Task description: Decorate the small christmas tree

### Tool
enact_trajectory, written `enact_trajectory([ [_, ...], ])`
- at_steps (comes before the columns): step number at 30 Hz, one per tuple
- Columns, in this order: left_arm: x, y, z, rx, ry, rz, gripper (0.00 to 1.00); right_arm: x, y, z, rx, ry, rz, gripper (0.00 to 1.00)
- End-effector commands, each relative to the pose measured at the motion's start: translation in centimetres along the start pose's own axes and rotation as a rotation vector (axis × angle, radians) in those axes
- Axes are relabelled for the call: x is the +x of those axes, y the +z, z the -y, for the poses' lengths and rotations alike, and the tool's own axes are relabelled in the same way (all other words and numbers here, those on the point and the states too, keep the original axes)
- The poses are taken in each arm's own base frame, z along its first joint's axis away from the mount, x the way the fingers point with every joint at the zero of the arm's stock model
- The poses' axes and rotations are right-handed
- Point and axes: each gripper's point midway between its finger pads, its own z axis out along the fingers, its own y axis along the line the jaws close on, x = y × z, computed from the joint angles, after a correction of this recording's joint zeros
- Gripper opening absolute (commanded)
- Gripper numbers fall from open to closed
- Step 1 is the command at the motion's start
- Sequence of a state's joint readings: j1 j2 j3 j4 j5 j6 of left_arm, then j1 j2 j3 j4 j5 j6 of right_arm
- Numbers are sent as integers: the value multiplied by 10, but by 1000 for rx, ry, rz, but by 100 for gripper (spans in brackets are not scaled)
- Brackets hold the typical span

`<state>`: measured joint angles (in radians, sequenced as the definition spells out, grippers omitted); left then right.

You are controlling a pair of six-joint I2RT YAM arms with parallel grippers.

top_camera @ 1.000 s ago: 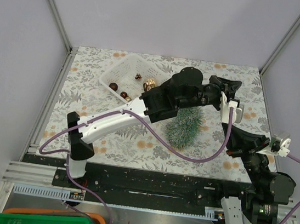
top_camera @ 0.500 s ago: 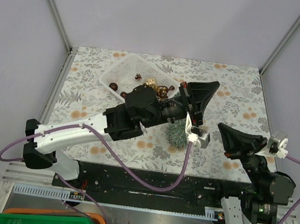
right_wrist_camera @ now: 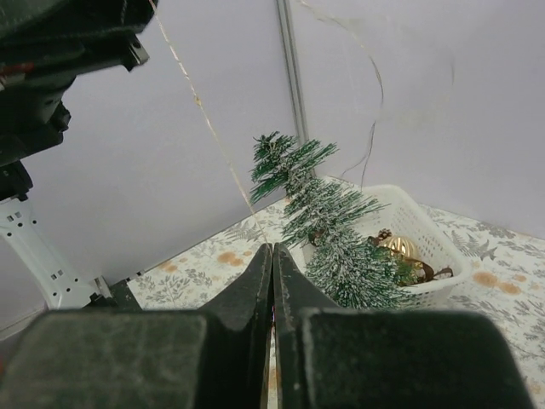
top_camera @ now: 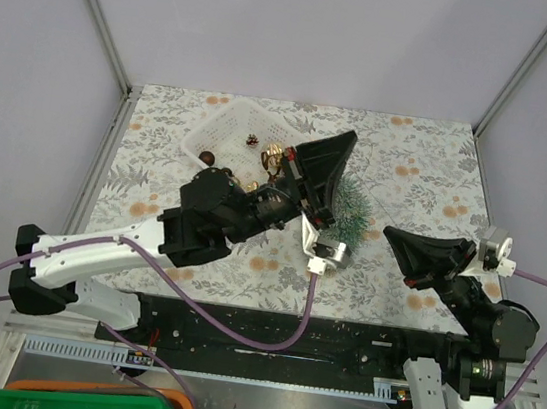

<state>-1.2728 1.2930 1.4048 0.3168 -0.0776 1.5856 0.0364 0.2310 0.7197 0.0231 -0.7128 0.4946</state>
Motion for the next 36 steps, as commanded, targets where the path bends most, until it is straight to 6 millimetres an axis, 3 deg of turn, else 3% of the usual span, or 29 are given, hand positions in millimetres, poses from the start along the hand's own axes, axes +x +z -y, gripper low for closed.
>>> enact_trajectory([
  [1,28,-59,-137,-397,30,-143,8,3,3,-14,-89,40,-47,6],
  [4,36,-76,-146,-408,26,-184,8,4,5,-19,-128,57,-61,10],
  [9,47,-97,-142,-385,10,-246,6,1,14,-30,-236,102,-105,19],
  [13,55,-112,-132,-351,-15,-289,6,5,15,-43,-344,135,-187,37],
  [18,64,-127,-112,-286,-74,-332,6,5,15,-48,-387,140,-225,48],
  [26,58,-138,-62,-107,-182,-315,6,-16,35,-7,-132,48,-133,58],
  [32,46,-156,-32,59,-274,-295,5,-13,44,23,-14,9,-162,66],
  [36,35,-172,5,254,-386,-286,5,-3,48,40,35,6,-180,70],
])
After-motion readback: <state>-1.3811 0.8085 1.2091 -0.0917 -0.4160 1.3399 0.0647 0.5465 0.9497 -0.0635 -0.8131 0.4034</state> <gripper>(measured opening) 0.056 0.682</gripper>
